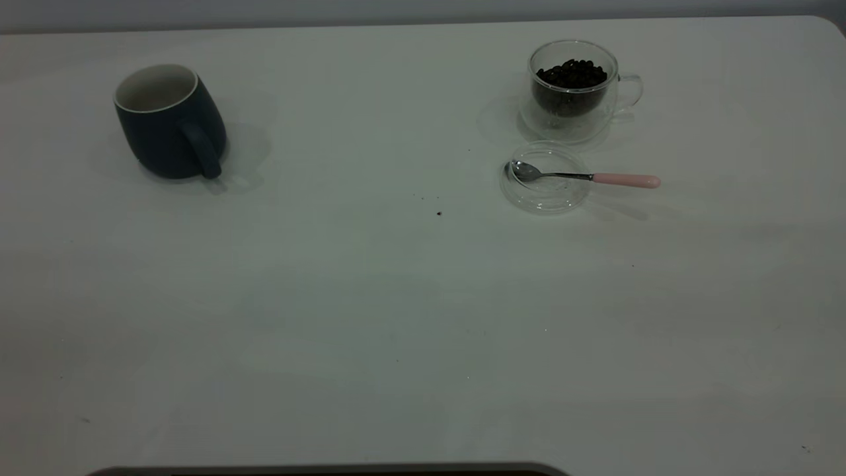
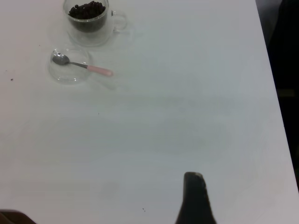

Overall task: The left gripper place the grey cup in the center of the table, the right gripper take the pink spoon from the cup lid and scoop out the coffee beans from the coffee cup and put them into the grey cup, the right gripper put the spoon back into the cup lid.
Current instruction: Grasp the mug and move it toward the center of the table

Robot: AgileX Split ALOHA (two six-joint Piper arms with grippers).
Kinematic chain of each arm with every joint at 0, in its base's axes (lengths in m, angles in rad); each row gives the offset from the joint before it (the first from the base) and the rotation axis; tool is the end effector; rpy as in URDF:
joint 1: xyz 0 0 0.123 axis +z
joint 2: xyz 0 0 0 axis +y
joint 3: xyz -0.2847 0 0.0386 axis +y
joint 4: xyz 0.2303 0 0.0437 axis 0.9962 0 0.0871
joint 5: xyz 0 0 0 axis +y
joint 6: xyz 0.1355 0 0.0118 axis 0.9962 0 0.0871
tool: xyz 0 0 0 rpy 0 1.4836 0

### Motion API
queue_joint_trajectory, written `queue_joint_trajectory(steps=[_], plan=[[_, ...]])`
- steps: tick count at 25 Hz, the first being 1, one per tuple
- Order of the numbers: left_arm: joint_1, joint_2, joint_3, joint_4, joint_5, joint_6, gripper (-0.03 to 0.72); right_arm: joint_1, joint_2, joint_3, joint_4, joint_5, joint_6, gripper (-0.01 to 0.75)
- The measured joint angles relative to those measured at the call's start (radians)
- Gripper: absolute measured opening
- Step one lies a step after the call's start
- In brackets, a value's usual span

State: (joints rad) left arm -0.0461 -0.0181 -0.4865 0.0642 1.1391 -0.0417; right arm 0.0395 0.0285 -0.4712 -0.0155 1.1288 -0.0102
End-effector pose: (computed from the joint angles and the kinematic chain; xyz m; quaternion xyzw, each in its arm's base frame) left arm 0.0115 0.0074 0.2354 -0.0006 0.8714 0.0105 0.4904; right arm 0.0183 -0.0012 0.2311 -0.0216 0.8839 -0.0009 0.4671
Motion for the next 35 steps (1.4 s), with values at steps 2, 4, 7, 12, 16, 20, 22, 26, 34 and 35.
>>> queue_joint_trajectory(steps=[2, 4, 7, 12, 16, 20, 22, 26, 34, 35], plan=[[0.000, 0.000, 0.000, 0.000, 0.000, 0.000, 0.567, 0.000, 0.000, 0.000, 0.000, 0.000, 0.000, 0.587], [0.000, 0.000, 0.000, 0.000, 0.000, 0.000, 0.567, 0.000, 0.000, 0.000, 0.000, 0.000, 0.000, 0.587], [0.000, 0.000, 0.000, 0.000, 0.000, 0.003, 0.567, 0.000, 0.000, 0.000, 0.000, 0.000, 0.000, 0.587], [0.000, 0.000, 0.000, 0.000, 0.000, 0.003, 0.567, 0.000, 0.000, 0.000, 0.000, -0.001, 0.000, 0.587], [0.000, 0.000, 0.000, 0.000, 0.000, 0.003, 0.567, 0.000, 0.000, 0.000, 0.000, -0.001, 0.000, 0.587], [0.000, 0.000, 0.000, 0.000, 0.000, 0.003, 0.567, 0.000, 0.000, 0.000, 0.000, -0.001, 0.000, 0.587], [0.000, 0.000, 0.000, 0.000, 0.000, 0.003, 0.567, 0.000, 0.000, 0.000, 0.000, -0.001, 0.000, 0.587], [0.000, 0.000, 0.000, 0.000, 0.000, 0.003, 0.567, 0.000, 0.000, 0.000, 0.000, -0.001, 0.000, 0.587], [0.000, 0.129, -0.108, -0.051, -0.015, -0.015, 0.567, 0.000, 0.000, 0.000, 0.000, -0.001, 0.000, 0.587], [0.000, 0.178, -0.147, -0.051, -0.019, -0.015, 0.567, 0.000, 0.000, 0.000, 0.000, -0.001, 0.000, 0.587]])
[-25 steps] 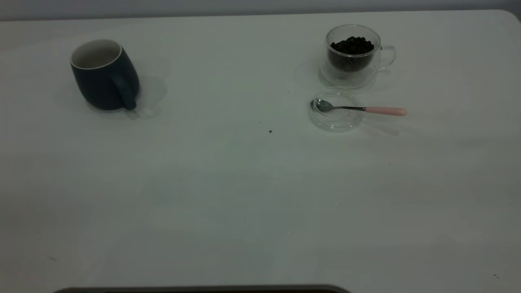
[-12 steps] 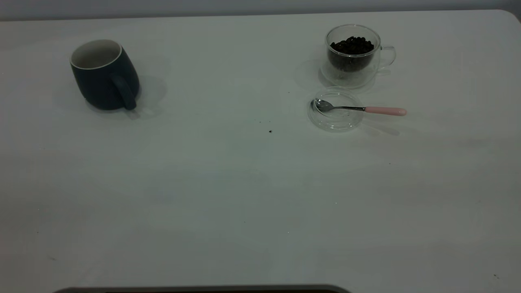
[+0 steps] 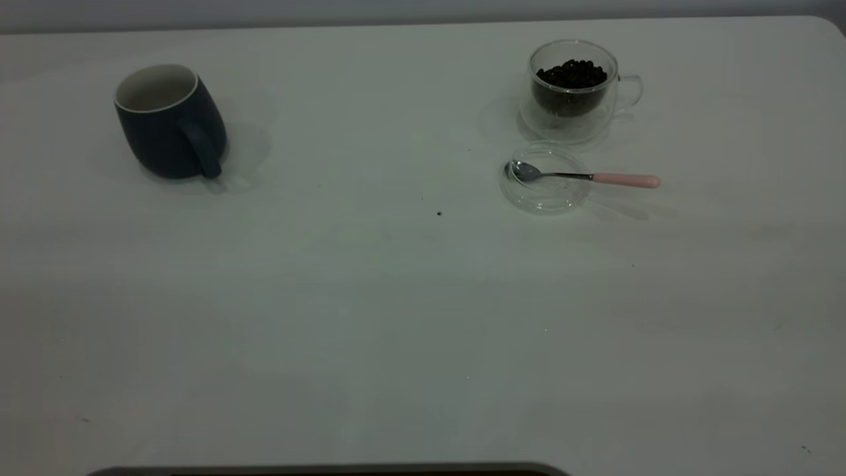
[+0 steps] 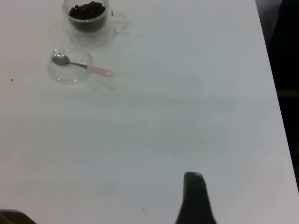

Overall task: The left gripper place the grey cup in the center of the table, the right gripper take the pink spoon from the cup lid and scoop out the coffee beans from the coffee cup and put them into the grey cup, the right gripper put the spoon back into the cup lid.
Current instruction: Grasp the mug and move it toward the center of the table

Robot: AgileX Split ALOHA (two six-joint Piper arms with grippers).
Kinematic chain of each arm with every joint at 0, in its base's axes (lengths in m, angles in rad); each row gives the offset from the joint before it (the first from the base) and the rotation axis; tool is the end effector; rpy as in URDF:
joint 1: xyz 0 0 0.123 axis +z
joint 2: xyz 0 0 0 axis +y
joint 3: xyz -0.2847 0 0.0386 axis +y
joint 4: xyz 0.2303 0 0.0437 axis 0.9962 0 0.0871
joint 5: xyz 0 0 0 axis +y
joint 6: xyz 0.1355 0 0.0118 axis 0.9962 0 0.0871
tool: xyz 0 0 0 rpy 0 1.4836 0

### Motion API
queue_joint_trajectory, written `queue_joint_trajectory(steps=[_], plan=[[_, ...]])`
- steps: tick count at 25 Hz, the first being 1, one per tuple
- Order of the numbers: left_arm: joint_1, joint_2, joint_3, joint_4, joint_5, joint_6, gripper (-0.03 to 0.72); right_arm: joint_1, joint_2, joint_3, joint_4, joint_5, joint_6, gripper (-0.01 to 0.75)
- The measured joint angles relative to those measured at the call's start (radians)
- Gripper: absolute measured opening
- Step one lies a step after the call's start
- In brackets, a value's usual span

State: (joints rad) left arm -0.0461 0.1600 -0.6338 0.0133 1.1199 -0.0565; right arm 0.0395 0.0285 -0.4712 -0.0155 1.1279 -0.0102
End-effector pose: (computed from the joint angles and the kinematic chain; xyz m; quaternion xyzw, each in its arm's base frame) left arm 0.0254 0.0005 0.2783 -0.0049 0.8747 -0.0182 0.4843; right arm 0.0183 -0.0012 0.2312 -0.0216 0.8837 -0.0009 0.4675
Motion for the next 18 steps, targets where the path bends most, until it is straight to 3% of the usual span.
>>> queue_joint_trajectory(steps=[10, 18], plan=[[0.000, 0.639, -0.220, 0.012, -0.134, 0.156, 0.567, 0.000, 0.000, 0.000, 0.000, 0.000, 0.000, 0.587], [0.000, 1.085, -0.304, 0.182, -0.333, 0.308, 0.567, 0.000, 0.000, 0.000, 0.000, 0.000, 0.000, 0.587]])
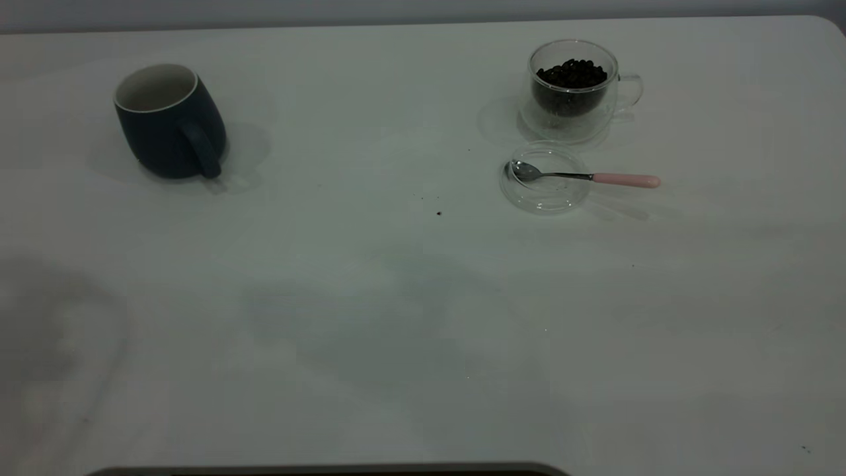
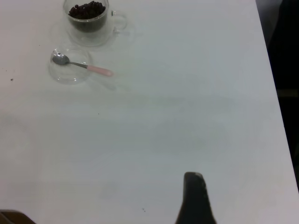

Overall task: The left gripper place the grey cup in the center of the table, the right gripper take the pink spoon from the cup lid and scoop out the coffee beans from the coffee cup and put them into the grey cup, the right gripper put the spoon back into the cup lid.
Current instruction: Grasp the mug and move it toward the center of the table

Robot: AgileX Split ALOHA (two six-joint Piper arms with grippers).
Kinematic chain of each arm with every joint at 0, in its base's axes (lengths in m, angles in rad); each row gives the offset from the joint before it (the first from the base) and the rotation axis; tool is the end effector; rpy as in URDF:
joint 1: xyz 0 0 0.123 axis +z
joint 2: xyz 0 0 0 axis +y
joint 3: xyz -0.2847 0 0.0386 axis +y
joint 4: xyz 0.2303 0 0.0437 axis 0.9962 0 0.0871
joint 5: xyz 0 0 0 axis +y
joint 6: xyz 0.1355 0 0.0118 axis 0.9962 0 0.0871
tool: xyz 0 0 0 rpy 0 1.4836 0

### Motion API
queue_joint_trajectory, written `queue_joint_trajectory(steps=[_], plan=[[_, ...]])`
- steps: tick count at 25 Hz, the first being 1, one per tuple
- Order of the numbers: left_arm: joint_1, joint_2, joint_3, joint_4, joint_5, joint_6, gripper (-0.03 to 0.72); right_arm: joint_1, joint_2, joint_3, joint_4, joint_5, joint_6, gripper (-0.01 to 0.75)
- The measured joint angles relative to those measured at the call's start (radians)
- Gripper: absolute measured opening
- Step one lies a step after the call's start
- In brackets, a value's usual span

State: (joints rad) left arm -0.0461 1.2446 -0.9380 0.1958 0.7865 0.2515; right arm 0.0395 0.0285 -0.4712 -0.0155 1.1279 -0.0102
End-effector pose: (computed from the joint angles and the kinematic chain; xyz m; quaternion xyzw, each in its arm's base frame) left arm 0.2519 0.0071 0.2641 0.1882 0.9382 0.1137 0.2671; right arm 0.0183 -0.0012 0.2312 -0.0216 0.8837 -0.0009 0.4675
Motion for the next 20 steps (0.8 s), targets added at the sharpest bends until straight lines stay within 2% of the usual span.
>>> queue_joint_trajectory(steps=[8, 15, 20], plan=[[0.000, 0.412, -0.178, 0.183, -0.113, 0.129, 0.567, 0.000, 0.000, 0.000, 0.000, 0.000, 0.000, 0.587], [0.000, 0.710, -0.364, 0.198, -0.161, 0.308, 0.567, 0.000, 0.000, 0.000, 0.000, 0.000, 0.000, 0.587], [0.000, 0.870, -0.437, 0.198, -0.220, 0.463, 0.567, 0.000, 0.000, 0.000, 0.000, 0.000, 0.000, 0.587]])
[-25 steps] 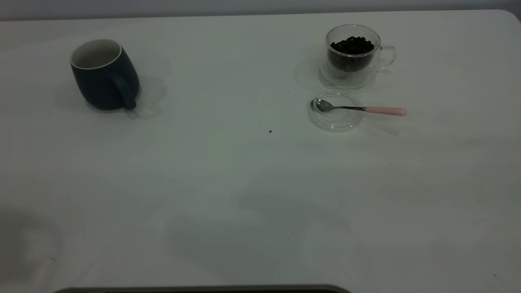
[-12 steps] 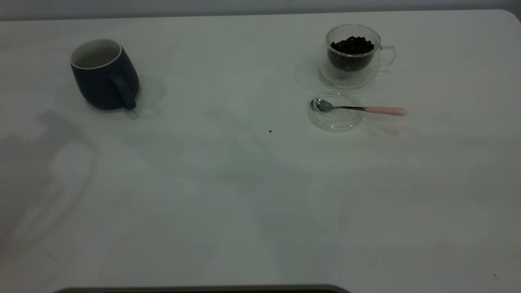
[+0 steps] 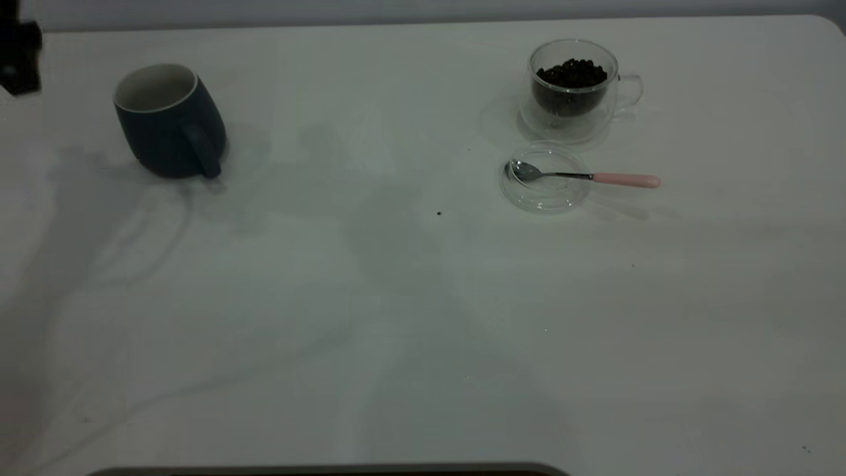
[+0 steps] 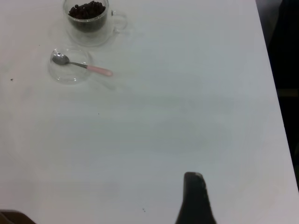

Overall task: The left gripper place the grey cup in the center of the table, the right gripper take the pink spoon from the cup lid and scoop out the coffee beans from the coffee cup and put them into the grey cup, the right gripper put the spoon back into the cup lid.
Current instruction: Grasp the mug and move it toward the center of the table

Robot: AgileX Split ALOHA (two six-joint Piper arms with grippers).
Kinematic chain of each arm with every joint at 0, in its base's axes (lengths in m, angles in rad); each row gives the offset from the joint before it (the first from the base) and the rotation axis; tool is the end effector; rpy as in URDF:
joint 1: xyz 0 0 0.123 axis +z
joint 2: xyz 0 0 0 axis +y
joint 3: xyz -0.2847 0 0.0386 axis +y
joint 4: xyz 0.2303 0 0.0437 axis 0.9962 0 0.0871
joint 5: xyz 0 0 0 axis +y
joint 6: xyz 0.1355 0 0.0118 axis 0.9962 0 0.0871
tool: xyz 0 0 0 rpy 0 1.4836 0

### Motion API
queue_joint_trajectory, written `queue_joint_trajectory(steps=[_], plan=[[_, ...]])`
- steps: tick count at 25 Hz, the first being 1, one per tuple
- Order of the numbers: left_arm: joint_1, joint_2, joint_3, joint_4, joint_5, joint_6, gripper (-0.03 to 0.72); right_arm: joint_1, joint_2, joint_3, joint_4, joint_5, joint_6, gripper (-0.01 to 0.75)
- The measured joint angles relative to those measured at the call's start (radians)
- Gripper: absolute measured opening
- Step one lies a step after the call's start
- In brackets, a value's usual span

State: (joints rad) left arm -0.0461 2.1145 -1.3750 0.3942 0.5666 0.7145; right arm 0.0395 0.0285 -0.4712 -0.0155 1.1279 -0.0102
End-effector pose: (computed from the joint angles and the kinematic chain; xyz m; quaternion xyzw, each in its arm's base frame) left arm 0.4310 0.0082 0.1005 0.4924 0.8430 0.1814 0.1187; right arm 0.0183 -0.0012 0.2312 -0.0216 0.8837 -0.0009 0.4675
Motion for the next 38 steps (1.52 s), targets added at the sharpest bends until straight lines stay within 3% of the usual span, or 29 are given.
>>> queue_joint_trajectory(steps=[7, 14, 33, 38], plan=[[-0.001, 0.148, -0.019, 0.006, -0.141, 0.162, 0.567, 0.000, 0.000, 0.000, 0.000, 0.000, 0.000, 0.587], [-0.043, 0.197, -0.020, 0.016, -0.271, 0.174, 0.567, 0.000, 0.000, 0.000, 0.000, 0.000, 0.000, 0.587], [-0.389, 0.200, -0.020, 0.013, -0.383, 0.033, 0.567, 0.000, 0.000, 0.000, 0.000, 0.000, 0.000, 0.587], [-0.427, 0.178, -0.020, 0.012, -0.351, -0.053, 0.567, 0.000, 0.000, 0.000, 0.000, 0.000, 0.000, 0.587]])
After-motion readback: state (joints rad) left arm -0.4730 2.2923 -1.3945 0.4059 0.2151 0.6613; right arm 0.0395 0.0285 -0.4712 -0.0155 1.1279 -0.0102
